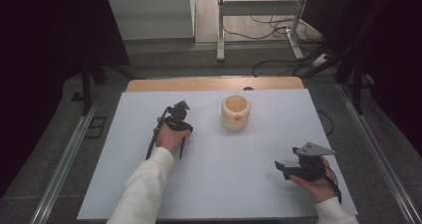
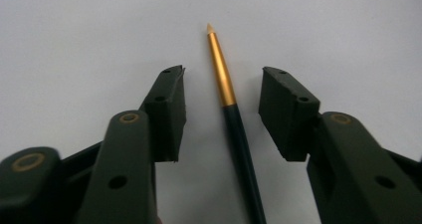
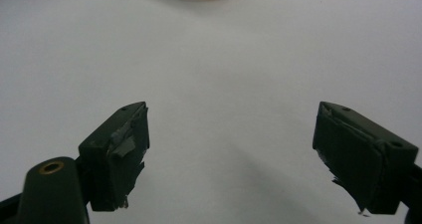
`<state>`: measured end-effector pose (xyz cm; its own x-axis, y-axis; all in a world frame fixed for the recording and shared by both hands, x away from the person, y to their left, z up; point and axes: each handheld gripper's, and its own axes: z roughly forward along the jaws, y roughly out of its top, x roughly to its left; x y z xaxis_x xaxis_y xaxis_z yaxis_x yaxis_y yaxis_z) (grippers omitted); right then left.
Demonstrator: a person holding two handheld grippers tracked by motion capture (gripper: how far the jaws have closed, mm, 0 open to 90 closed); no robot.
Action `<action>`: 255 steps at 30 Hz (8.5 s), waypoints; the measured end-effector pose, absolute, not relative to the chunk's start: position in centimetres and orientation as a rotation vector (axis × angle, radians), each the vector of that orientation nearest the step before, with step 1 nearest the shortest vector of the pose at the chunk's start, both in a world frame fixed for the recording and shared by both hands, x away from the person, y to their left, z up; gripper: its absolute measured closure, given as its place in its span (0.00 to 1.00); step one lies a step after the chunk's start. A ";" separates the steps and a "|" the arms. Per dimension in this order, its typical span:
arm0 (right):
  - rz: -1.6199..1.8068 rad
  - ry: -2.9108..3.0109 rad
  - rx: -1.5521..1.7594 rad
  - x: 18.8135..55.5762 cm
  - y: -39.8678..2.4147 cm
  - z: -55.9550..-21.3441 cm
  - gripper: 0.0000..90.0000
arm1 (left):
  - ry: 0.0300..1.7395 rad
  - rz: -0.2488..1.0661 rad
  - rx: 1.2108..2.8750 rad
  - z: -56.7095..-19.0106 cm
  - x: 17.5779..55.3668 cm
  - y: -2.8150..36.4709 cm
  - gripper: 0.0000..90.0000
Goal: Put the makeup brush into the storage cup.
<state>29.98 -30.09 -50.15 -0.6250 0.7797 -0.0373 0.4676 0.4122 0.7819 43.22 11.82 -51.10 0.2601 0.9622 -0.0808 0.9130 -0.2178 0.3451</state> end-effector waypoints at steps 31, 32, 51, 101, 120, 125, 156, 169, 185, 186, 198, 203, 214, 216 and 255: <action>1.061 2.271 1.072 30.0 -30.2 -50.1 0.17 | 1.712 0.088 2.218 -50.6 43.7 11.3 0.93; 1.060 2.271 1.072 30.0 -30.2 -50.2 0.17 | 1.691 0.081 2.212 -50.3 43.6 11.4 0.93; 1.054 2.268 1.075 30.0 -30.1 -50.2 0.17 | 1.499 0.115 2.153 -45.8 40.6 14.0 0.93; 1.042 2.257 1.086 29.9 -30.1 -50.2 0.17 | 1.332 0.121 2.047 -44.6 36.2 17.2 0.93; 1.030 2.255 1.089 29.9 -30.1 -50.3 0.17 | 1.275 0.097 2.013 -45.1 34.8 17.4 0.93; 1.029 2.253 1.088 29.9 -30.1 -50.3 0.17 | 1.251 0.094 2.019 -45.2 34.5 17.0 0.93; 1.069 2.206 1.083 29.6 -28.9 -49.6 0.18 | 1.094 0.069 2.006 -44.5 32.8 14.7 0.93; 1.118 2.211 1.082 29.6 -27.4 -49.4 0.18 | 1.065 0.068 2.019 -44.4 32.6 13.9 0.93; 1.227 2.230 1.099 29.8 -26.2 -49.4 0.19 | 1.056 0.073 2.010 -44.3 32.5 13.5 0.93; 1.235 2.234 1.097 29.8 -26.0 -49.4 0.19 | 1.054 0.073 2.012 -44.3 32.5 13.5 0.93; 1.268 2.274 1.070 29.9 -24.4 -49.6 0.20 | 1.046 0.065 2.016 -44.5 32.6 12.9 0.93; 1.294 2.285 1.062 29.9 -23.8 -49.5 0.20 | 1.042 0.066 2.014 -44.5 32.6 12.6 0.93; 1.316 2.318 1.034 29.8 -22.0 -49.6 0.20 | 1.027 0.062 2.024 -44.6 32.6 11.9 0.93; 1.320 2.323 1.027 29.8 -21.6 -49.6 0.20 | 1.024 0.062 2.025 -44.6 32.6 11.8 0.93; 1.384 2.400 0.951 29.8 -17.1 -49.7 0.21 | 1.007 0.057 2.024 -44.6 32.4 10.9 0.93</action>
